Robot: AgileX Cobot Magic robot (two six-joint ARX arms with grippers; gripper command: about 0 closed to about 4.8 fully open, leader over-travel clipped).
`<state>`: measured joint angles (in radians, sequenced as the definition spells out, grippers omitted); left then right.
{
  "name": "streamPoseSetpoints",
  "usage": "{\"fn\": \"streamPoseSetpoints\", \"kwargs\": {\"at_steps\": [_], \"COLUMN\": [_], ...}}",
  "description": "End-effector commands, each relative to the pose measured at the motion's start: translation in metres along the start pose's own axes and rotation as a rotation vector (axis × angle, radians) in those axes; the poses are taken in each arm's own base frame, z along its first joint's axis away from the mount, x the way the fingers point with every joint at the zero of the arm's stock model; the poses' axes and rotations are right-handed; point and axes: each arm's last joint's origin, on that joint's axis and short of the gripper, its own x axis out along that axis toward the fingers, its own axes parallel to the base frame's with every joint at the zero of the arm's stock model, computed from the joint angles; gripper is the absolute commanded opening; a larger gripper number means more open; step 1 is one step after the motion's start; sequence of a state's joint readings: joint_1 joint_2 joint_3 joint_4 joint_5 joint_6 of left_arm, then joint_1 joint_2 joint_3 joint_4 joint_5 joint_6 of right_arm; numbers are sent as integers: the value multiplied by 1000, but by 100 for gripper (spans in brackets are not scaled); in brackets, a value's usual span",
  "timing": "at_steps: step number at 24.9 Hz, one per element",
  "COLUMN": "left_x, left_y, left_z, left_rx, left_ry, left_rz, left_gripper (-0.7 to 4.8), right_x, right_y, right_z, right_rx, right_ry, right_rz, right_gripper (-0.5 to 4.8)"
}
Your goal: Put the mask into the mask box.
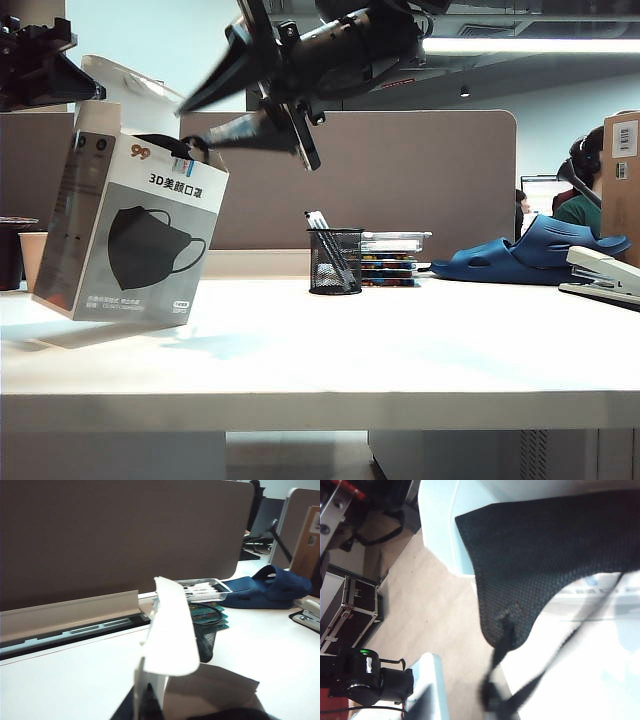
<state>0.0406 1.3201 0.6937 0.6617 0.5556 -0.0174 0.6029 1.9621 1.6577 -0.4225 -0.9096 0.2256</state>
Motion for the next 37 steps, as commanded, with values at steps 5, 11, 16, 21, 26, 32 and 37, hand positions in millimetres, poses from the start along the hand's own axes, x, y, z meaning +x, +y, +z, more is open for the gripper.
{"fn": "streamPoseSetpoints", "kwargs": {"at_steps": [5,11,16,21,26,32,37], "left_x": [0,-1,-1,-1,-1,-1,-1], "left_y": [-6,-8,-8,-8,-8,-8,-8], "left_z": [2,2,2,1,1,1,1], "left_rx": [0,1,1,0,0,0,1], "left_ry": [0,1,1,1,1,1,1], "left_rz": [-183,-256,-256,-256,-256,-256,-254], "left_gripper": [-6,-6,-6,-6,-6,-6,-6], "right_x": [-3,-5,-5,-5,-6,-9,-11], "right_y": [10,12,11,11,11,18,24], "right_z": [20,30,31,32,32,37,38], "right_rx": [-187,-248,-202,-210,-202,-122,-109], "right_ry": [-137,-237,-263,-274,-272,-263,-208], "right_rz": [35,-25,-65,-78,-74,111,247], "right_gripper": [88,39,84,124,35,479,479]}}
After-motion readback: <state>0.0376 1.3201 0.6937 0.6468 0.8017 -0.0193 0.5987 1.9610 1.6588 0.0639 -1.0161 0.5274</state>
